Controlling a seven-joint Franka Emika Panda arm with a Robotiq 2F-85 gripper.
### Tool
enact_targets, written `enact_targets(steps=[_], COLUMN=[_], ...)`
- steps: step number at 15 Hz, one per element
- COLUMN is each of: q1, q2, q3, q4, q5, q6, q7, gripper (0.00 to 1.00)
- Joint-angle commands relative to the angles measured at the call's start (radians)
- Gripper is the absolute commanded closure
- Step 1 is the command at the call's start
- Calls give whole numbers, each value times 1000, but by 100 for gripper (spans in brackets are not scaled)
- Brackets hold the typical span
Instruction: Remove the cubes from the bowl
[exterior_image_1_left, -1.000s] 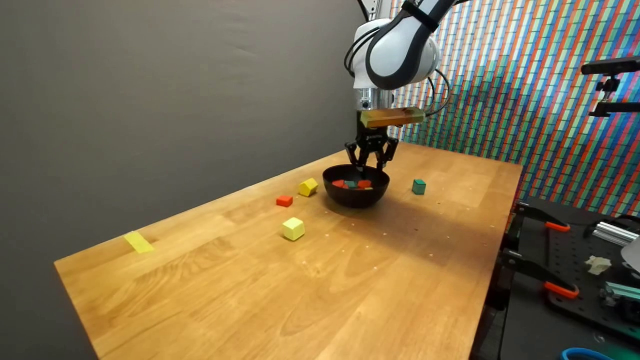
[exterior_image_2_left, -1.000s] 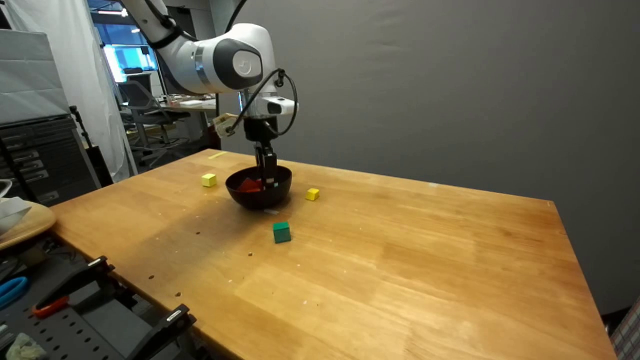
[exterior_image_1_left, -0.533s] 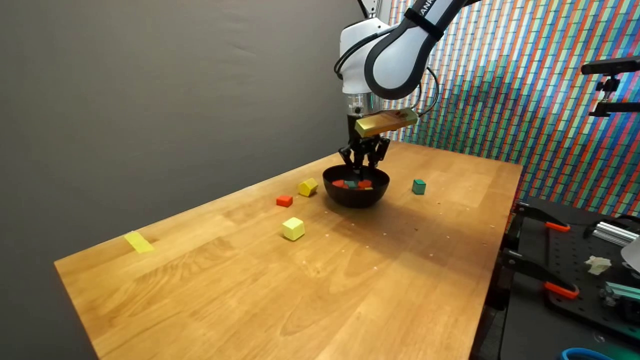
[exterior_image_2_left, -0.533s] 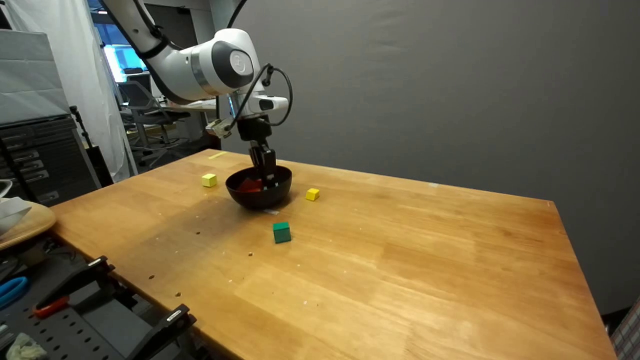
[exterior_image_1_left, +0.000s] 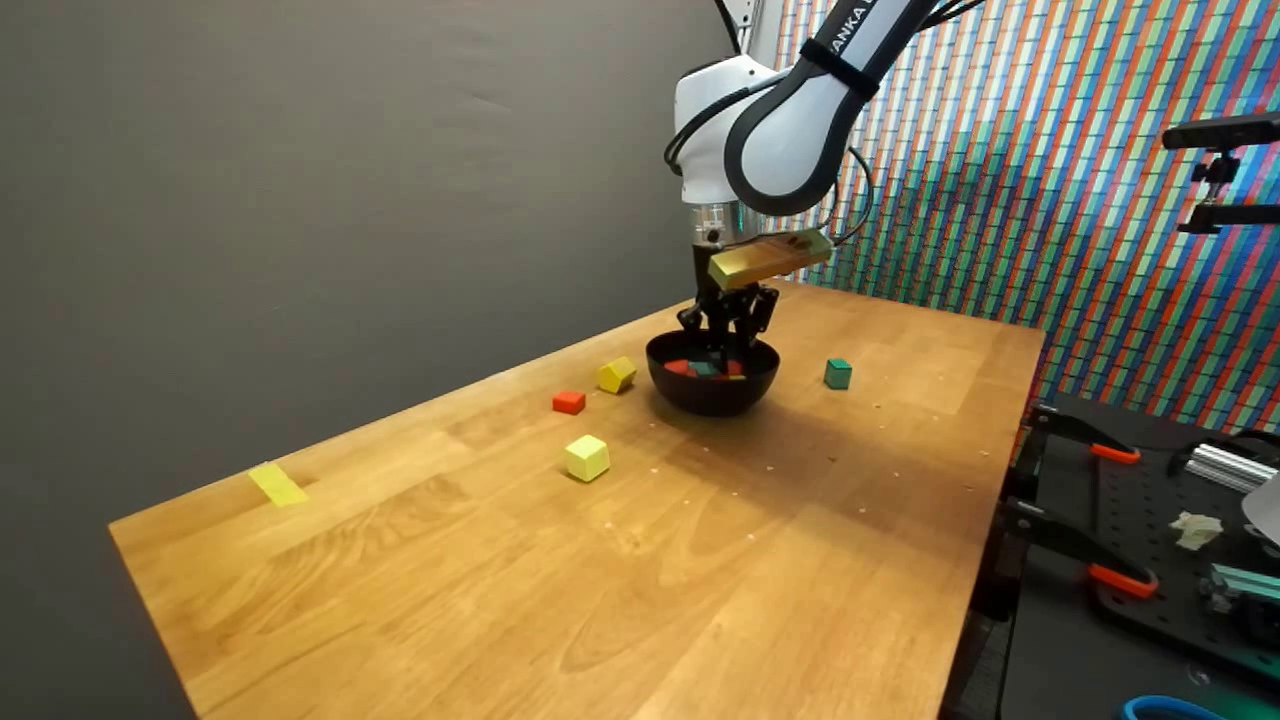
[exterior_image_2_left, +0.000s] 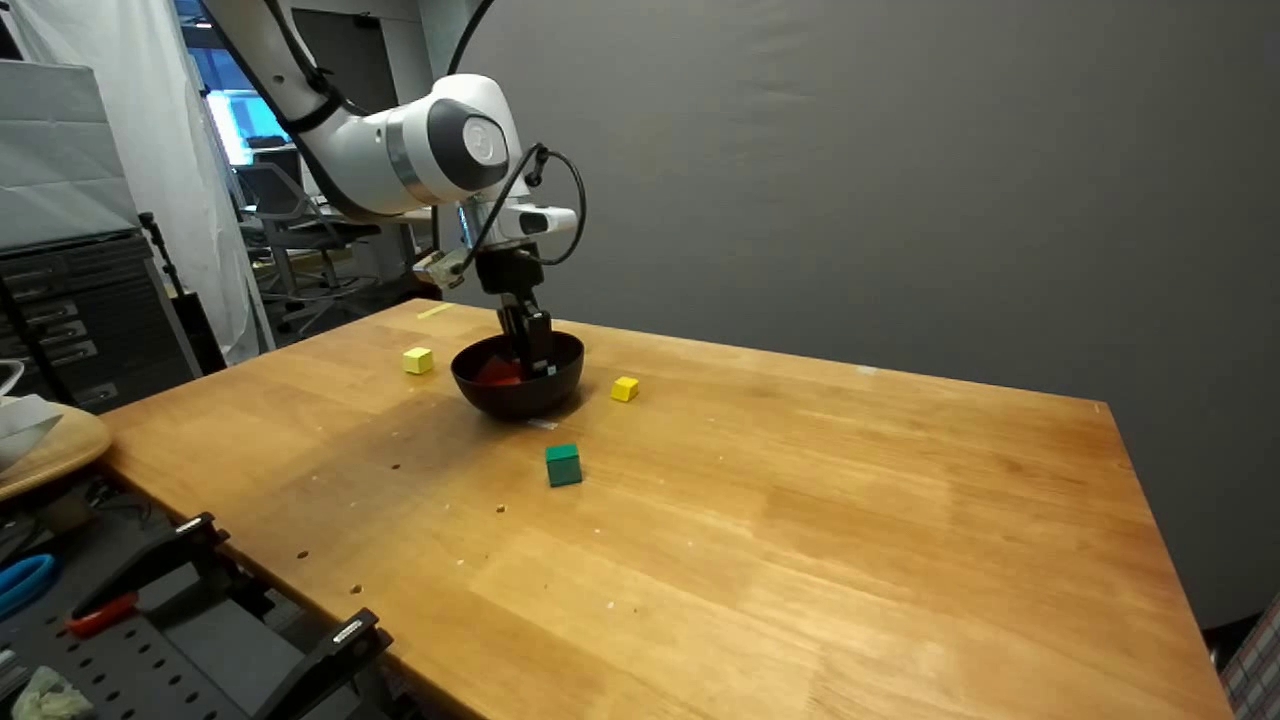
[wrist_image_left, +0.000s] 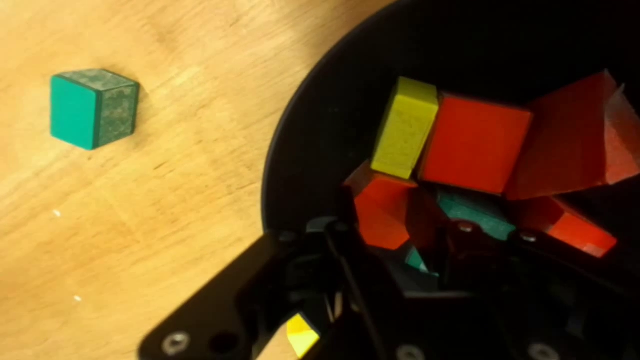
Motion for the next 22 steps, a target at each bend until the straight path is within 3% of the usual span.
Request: enact_targets(steps=[1, 10, 17, 19, 20, 22], q1=[9, 20, 9, 6, 3, -2], q2=[18, 27, 35, 35, 36, 38], q3=[-9, -51, -47, -46, -40, -26], q4=[16, 17, 28, 28, 27, 21], q5=[-26, -49, -40, -37, -31, -18], q6=[26, 89, 106, 98, 92, 76], q7=[24, 75, 105, 111, 109, 97], gripper=[68, 78, 69, 57, 38, 22])
